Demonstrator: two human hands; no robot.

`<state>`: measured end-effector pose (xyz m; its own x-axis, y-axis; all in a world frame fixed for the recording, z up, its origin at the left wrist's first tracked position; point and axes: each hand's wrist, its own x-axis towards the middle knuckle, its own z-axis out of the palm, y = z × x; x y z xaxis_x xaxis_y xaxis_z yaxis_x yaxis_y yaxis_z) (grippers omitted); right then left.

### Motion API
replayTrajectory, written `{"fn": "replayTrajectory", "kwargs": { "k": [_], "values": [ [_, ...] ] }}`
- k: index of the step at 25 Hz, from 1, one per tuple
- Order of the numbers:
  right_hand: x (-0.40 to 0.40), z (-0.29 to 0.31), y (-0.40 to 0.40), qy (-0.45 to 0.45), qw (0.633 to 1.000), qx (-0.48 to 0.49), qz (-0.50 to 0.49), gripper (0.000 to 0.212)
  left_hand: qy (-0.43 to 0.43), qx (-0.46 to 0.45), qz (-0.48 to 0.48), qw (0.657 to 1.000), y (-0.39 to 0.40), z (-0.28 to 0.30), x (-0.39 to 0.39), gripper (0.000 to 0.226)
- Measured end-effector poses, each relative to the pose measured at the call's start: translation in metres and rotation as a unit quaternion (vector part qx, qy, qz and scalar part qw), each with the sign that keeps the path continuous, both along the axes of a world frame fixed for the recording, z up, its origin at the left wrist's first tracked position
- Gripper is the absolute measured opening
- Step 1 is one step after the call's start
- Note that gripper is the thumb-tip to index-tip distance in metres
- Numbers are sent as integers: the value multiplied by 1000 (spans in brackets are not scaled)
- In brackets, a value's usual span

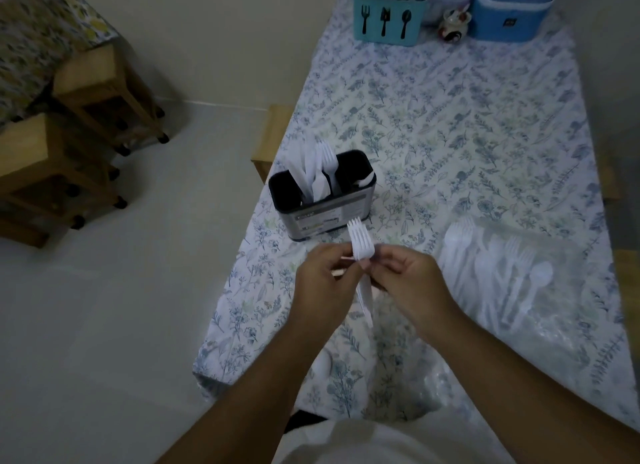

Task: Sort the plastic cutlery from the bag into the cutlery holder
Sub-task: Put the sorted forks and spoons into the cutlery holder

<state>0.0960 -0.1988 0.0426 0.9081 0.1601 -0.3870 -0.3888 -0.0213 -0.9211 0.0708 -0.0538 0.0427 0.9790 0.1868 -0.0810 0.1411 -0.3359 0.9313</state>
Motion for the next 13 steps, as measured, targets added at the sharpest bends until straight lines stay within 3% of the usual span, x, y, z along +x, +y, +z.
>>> {"fn": "replayTrajectory", "kwargs": {
  "k": [3,7,13],
  "values": [
    [46,45,14,-103,995,1,4,27,-104,39,-15,994,16,48,43,27],
    [99,80,37,-224,974,-30,-16,22,-153,47,21,987,36,92,95,26],
    [127,49,56,-208,972,-108,11,21,-98,94,23,991,48,74,113,22]
  ]
}}
